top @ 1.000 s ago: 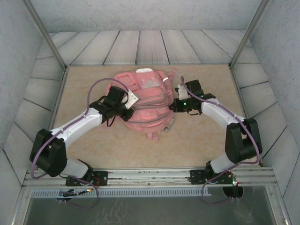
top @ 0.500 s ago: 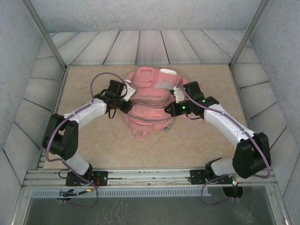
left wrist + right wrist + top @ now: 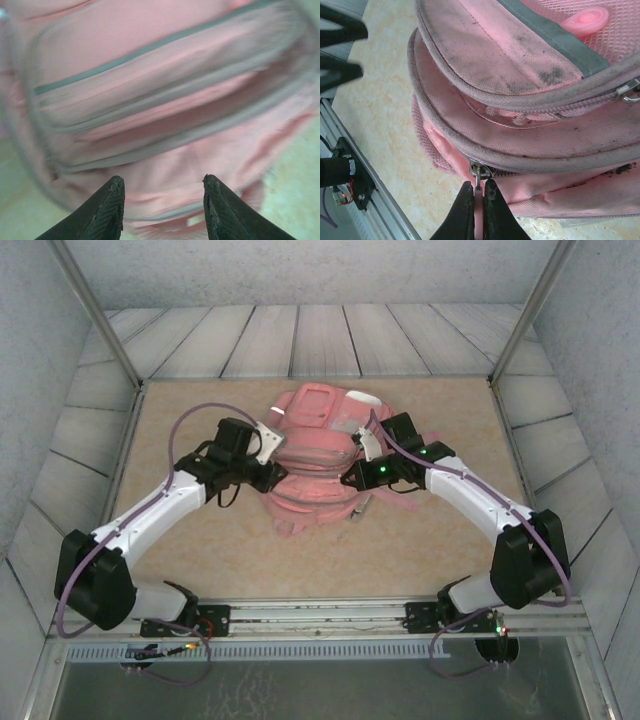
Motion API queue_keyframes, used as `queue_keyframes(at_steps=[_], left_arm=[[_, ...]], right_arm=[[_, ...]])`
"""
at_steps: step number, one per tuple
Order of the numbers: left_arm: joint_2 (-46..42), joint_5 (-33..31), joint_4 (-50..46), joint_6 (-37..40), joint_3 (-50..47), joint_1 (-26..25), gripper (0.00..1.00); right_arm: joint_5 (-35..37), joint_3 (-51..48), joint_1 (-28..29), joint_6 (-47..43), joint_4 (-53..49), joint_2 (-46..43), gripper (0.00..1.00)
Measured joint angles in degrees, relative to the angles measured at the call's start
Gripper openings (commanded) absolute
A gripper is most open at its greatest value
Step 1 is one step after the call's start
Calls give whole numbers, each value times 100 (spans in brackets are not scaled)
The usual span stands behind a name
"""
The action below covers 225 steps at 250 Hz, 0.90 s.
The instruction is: Pack the student bag
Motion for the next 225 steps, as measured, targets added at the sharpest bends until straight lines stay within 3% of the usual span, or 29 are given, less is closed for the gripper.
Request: queue_keyframes(at_steps=[40, 180, 225], left_arm=[[249, 400, 24, 415, 125, -461, 39], [1344, 737, 170, 1482, 1121, -684, 40], [1585, 719, 125, 1641, 1191, -782, 28]], right_arm=[[-22, 7, 28, 4, 17, 0, 0], [-157, 7, 140, -4, 98, -4, 0], [-170, 7, 140, -4, 98, -9, 0]])
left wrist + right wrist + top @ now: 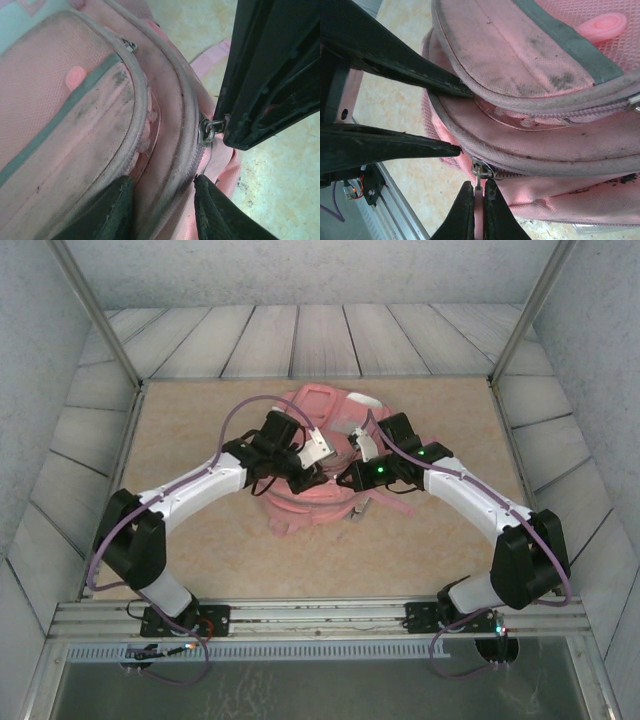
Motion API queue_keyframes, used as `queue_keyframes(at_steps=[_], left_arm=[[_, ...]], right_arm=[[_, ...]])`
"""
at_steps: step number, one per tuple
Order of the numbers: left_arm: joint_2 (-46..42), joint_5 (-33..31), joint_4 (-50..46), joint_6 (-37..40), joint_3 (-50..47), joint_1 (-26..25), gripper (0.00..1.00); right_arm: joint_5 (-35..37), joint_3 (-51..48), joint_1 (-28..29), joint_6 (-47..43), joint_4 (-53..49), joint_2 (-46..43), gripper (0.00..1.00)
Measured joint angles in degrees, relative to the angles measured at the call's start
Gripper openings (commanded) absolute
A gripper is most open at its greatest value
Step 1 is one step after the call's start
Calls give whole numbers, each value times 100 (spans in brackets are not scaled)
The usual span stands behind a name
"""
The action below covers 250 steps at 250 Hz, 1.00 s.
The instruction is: Pack the student bag
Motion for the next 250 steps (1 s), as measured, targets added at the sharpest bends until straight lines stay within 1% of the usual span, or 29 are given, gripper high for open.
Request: queue_keyframes(at_steps=[18, 33, 58, 101, 142, 187, 205, 250], left_arm=[[35, -9, 4, -9, 0, -2, 20], [42, -35, 22, 22, 0, -4, 12], [42, -179, 24, -26, 9, -26, 0], [2, -496, -22, -162, -4, -94, 0], [-439, -861, 20, -260, -306, -94, 0], [-1139, -931, 26, -466, -793, -122, 0], [-1318, -957, 190, -581, -1040, -129, 0], [-1416, -1005, 658, -979, -1655, -129, 0]], right_arm=[[7, -2, 0, 0, -7, 0, 0], [33, -2, 0, 0, -9, 0, 0], [251, 0, 4, 9, 9, -2, 0], [785, 0, -105, 52, -83, -4, 0], [1196, -2, -682, 111, -90, 31, 0], [1508, -44, -1150, 162, 310, 376, 0], [1403, -81, -1272, 179, 376, 577, 0], [1134, -149, -1276, 216, 573, 914, 0]])
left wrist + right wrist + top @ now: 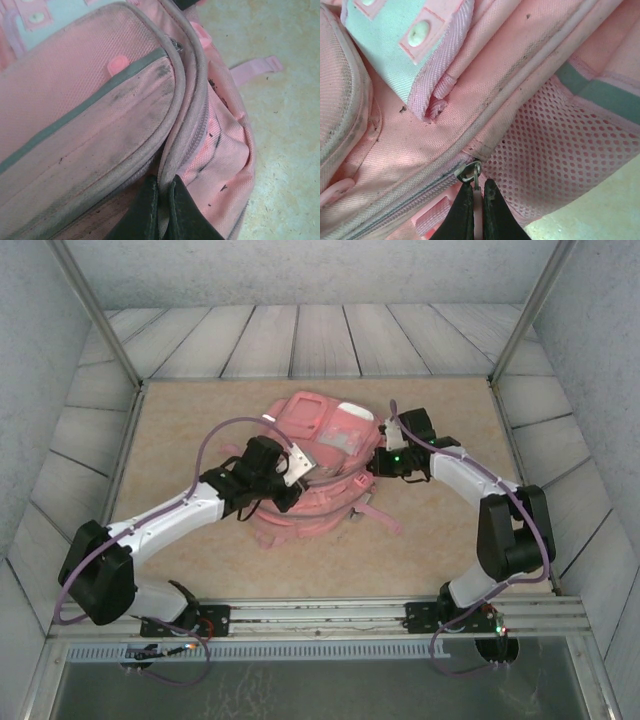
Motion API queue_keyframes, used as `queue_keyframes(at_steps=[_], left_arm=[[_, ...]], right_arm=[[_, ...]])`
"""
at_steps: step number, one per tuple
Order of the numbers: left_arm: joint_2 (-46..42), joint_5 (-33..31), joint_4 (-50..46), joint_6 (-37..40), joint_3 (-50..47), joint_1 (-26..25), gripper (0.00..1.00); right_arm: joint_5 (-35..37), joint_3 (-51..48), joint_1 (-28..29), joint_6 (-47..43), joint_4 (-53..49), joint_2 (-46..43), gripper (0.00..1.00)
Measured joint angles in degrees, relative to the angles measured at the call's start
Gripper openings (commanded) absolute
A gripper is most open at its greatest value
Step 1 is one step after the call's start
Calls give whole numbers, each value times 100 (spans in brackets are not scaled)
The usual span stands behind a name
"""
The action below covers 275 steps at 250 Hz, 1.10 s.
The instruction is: Pack the student bag
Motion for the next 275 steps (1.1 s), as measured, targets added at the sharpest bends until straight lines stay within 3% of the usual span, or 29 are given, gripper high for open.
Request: queue_keyframes(at_steps=[29, 44, 64, 79, 95, 130, 170, 213, 275], left_arm=[[-162, -48, 208, -249, -284, 2, 0], [-249, -11, 236, -334, -391, 9, 7], [-317, 175, 251, -398, -529, 26, 14], [-323, 350, 232, -474, -627, 46, 26], [-323, 490, 181, -621, -739, 76, 44], [-374, 743, 271, -1019, -1012, 111, 58], [-863, 691, 356, -1759, -1259, 127, 63], [-1294, 155, 520, -2820, -1333, 129, 76], [-1161, -400, 1408, -4111, -2024, 138, 72]], right_arm=[[-280, -98, -15, -31, 72, 15, 0], [-531, -146, -66, -98, 81, 13, 0], [-820, -229, -114, -219, 72, 2, 16], [-907, -299, -118, -275, 33, -24, 28], [-901, -367, -149, -321, -66, -42, 35], [-739, -387, -175, -382, -372, -114, 40], [-684, 15, -153, -507, -721, -306, 47], [-929, 756, -2, -726, -745, -190, 51], [-975, 1119, 632, -684, -407, 643, 50]])
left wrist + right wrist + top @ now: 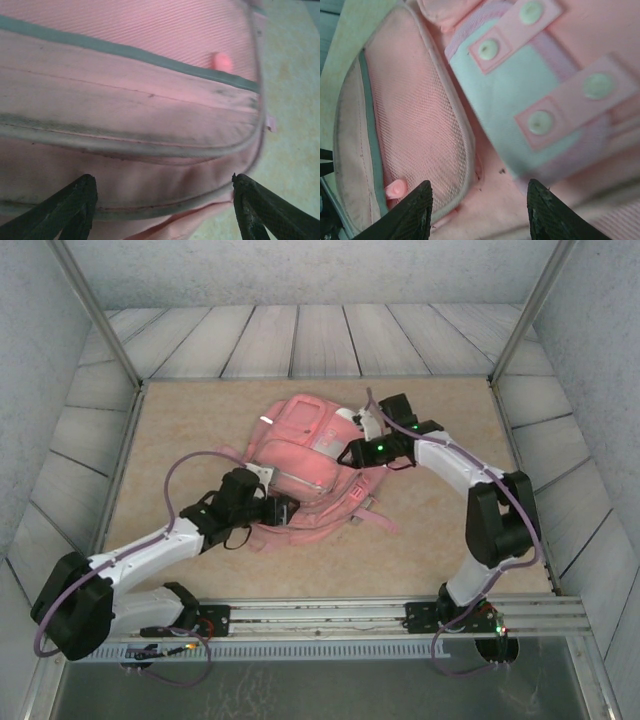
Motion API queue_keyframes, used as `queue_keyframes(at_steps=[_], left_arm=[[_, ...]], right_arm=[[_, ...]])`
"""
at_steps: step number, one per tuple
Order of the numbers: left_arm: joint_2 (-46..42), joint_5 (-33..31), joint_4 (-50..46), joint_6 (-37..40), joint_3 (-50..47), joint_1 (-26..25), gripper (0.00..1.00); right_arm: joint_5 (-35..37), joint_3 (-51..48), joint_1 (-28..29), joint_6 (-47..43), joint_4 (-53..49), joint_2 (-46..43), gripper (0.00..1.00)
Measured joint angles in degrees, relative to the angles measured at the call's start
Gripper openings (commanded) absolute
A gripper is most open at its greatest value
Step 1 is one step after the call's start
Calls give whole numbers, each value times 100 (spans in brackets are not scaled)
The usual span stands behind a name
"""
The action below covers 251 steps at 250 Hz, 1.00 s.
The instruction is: Pack the student bag
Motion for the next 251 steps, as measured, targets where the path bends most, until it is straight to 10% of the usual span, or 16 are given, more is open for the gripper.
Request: queue_keyframes(at_steps=[44, 113, 211, 251], left_arm=[[372, -55, 332, -369, 57, 31, 59], [1126, 391, 713, -503, 459, 708, 20], [2743, 1010, 168, 531, 2092, 1261, 11], [3383, 1207, 249, 767, 2752, 1333, 41]], right_arm=[[11, 164, 238, 116, 68, 433, 44], [-188, 304, 249, 70, 133, 671, 9], [-413, -601, 177, 654, 957, -107, 1], [-496, -1025, 177, 1272, 1508, -254, 0]])
